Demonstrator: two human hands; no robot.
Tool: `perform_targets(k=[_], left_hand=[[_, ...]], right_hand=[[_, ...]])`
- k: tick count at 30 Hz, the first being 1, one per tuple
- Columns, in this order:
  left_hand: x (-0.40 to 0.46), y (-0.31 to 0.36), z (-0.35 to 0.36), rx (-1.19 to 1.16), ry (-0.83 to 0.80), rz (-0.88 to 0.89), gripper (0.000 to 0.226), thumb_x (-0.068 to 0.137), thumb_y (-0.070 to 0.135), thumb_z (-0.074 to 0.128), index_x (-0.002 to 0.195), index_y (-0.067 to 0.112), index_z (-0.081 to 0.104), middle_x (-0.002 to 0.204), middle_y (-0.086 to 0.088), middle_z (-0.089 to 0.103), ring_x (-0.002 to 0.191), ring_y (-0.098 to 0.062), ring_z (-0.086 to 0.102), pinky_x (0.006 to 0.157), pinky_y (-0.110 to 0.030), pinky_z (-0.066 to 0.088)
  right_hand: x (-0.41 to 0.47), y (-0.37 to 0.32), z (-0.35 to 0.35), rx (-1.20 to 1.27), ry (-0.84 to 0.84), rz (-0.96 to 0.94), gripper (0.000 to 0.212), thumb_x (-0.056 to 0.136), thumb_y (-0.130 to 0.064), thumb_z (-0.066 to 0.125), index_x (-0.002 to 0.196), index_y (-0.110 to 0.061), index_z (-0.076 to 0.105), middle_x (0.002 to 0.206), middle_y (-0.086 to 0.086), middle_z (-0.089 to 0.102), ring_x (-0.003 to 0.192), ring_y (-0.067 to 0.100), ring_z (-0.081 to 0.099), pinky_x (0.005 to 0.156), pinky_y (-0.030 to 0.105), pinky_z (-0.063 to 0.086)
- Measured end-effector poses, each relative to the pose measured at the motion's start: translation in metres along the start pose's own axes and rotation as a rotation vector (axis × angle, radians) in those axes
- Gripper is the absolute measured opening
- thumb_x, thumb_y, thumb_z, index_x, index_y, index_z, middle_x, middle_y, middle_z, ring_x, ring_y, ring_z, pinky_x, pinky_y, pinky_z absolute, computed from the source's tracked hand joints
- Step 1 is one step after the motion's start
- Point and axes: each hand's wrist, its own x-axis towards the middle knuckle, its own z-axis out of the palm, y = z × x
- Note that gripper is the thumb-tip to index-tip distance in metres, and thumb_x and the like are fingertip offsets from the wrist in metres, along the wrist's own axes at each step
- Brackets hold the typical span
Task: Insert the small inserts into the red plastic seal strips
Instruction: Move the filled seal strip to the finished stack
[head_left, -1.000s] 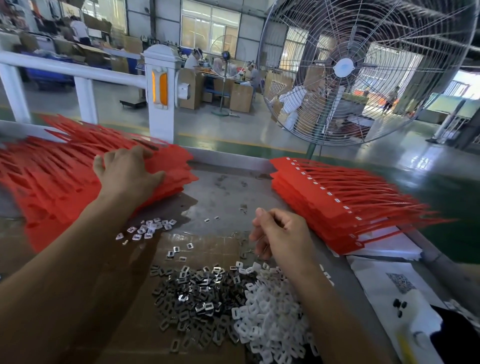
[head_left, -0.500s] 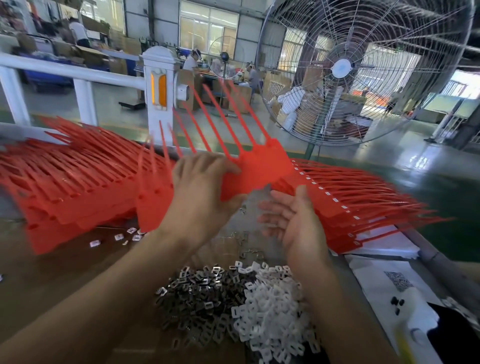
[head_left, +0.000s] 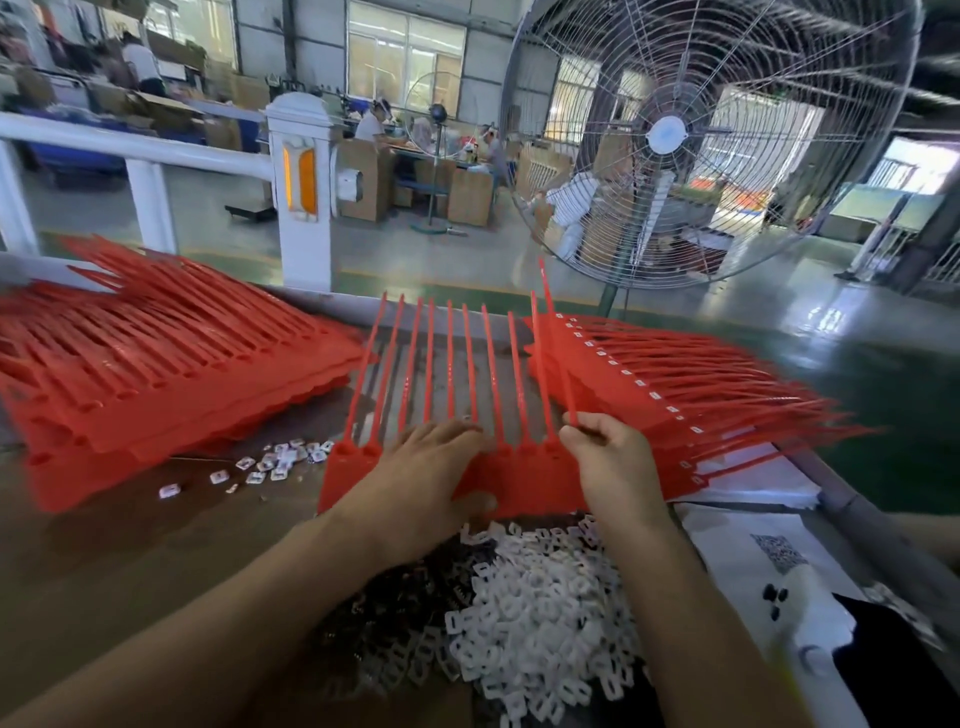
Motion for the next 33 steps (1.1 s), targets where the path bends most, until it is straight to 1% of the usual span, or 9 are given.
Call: perform_targets(k=[6,10,13,15,17,19,24,27,33], left_hand=[[-0.007,-0.029,-0.024,0.033,0.032,-0.305,0.05,0.091,0.05,0.066,0.137,0.033,0.053,0.144,0.007,0.048,0.133,-0.021,0.044,0.111,-0.043,0.035],[-0.022,-0.04,-0.025,-0.017,0.094,-0.398,0.051,0.091,0.046,0.068,0.138,0.03,0.054,0.149,0.005,0.044,0.136,-0.02,0.043,0.113,-0.044,0.034],[-0.031,-0.043,-0.021,-0.057,0.189,-0.397,0.052,0.091,0.036,0.071,0.139,0.031,0.053,0.159,0.004,0.032,0.145,-0.022,0.029,0.119,-0.046,0.027],[-0.034,-0.045,-0.019,-0.074,0.196,-0.392,0.052,0.09,0.033,0.072,0.139,0.032,0.054,0.161,0.004,0.029,0.146,-0.023,0.024,0.119,-0.042,0.024],[-0.037,-0.048,-0.018,-0.104,0.192,-0.421,0.053,0.09,0.035,0.073,0.14,0.029,0.055,0.159,0.003,0.034,0.144,-0.023,0.029,0.119,-0.041,0.026],[-0.04,-0.05,-0.018,-0.128,0.2,-0.456,0.056,0.089,0.039,0.073,0.14,0.027,0.054,0.156,0.003,0.039,0.141,-0.023,0.037,0.119,-0.043,0.03],[-0.043,-0.051,-0.022,-0.159,0.225,-0.527,0.059,0.087,0.041,0.074,0.14,0.029,0.051,0.141,0.004,0.055,0.129,-0.019,0.052,0.111,-0.05,0.038],[-0.044,-0.052,-0.025,-0.201,0.211,-0.539,0.057,0.086,0.04,0.076,0.138,0.031,0.054,0.135,0.006,0.061,0.126,-0.017,0.055,0.111,-0.05,0.038],[-0.044,-0.05,-0.028,-0.226,0.228,-0.533,0.054,0.086,0.037,0.077,0.135,0.033,0.055,0.133,0.008,0.061,0.122,-0.017,0.056,0.11,-0.05,0.039]], right_hand=[[0.002,0.005,-0.002,-0.085,-0.053,0.035,0.021,0.099,-0.02,0.067,0.119,-0.022,0.072,0.101,-0.013,0.07,0.091,0.001,0.064,0.075,0.02,0.047],[0.002,0.009,-0.001,-0.153,-0.058,0.005,0.021,0.098,-0.022,0.069,0.119,-0.021,0.071,0.095,-0.019,0.064,0.086,-0.006,0.059,0.069,0.012,0.041],[0.001,0.012,0.001,-0.207,-0.063,-0.015,0.023,0.098,-0.023,0.069,0.121,-0.022,0.071,0.095,-0.024,0.061,0.086,-0.011,0.055,0.068,0.009,0.037],[0.001,0.011,-0.001,-0.237,-0.045,-0.021,0.024,0.098,-0.024,0.069,0.121,-0.022,0.072,0.094,-0.024,0.061,0.085,-0.012,0.055,0.067,0.007,0.036],[0.001,0.011,-0.003,-0.257,-0.04,-0.025,0.025,0.097,-0.024,0.07,0.122,-0.02,0.072,0.097,-0.019,0.064,0.088,-0.009,0.057,0.07,0.009,0.037],[0.0,0.01,-0.004,-0.275,-0.045,-0.02,0.027,0.097,-0.025,0.07,0.124,-0.02,0.072,0.104,-0.011,0.068,0.094,0.002,0.062,0.074,0.014,0.041],[-0.003,0.007,-0.005,-0.325,-0.047,-0.005,0.034,0.097,-0.028,0.07,0.129,-0.018,0.071,0.121,-0.002,0.071,0.112,0.015,0.064,0.097,0.032,0.048],[-0.003,0.006,-0.007,-0.36,-0.059,0.0,0.036,0.097,-0.03,0.069,0.131,-0.017,0.07,0.124,-0.001,0.07,0.111,0.015,0.062,0.095,0.03,0.046],[-0.003,0.005,-0.008,-0.368,-0.067,0.006,0.036,0.098,-0.03,0.069,0.131,-0.017,0.07,0.124,-0.001,0.071,0.111,0.015,0.063,0.093,0.03,0.046]])
